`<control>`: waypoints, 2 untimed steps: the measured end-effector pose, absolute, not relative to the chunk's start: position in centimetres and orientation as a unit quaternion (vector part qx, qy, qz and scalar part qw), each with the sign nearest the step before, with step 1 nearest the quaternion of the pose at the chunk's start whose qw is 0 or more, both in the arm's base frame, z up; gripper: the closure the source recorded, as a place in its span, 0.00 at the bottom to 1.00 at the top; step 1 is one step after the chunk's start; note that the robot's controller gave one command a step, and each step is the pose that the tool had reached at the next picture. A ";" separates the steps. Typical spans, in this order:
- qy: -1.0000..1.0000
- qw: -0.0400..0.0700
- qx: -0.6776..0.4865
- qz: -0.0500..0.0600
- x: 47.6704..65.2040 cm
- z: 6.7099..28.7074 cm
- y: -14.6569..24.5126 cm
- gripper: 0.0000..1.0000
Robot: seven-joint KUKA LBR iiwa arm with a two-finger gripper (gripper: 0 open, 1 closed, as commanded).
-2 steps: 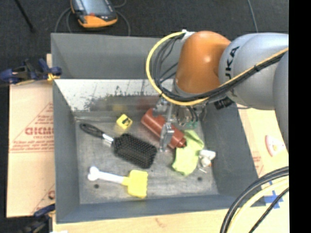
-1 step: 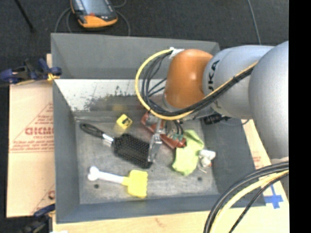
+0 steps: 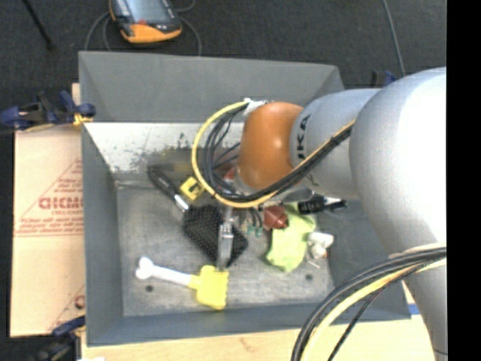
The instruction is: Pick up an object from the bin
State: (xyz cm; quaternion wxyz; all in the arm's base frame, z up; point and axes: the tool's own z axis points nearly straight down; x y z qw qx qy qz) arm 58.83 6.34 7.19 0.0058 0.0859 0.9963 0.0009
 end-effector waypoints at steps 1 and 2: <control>0.995 0.005 0.101 -0.001 59.4 7.4 7.6 0.00; 0.982 0.001 0.187 0.000 58.7 9.1 9.3 0.00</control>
Offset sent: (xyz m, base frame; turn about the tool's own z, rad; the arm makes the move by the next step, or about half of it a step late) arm -0.0048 0.0392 0.0281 0.2570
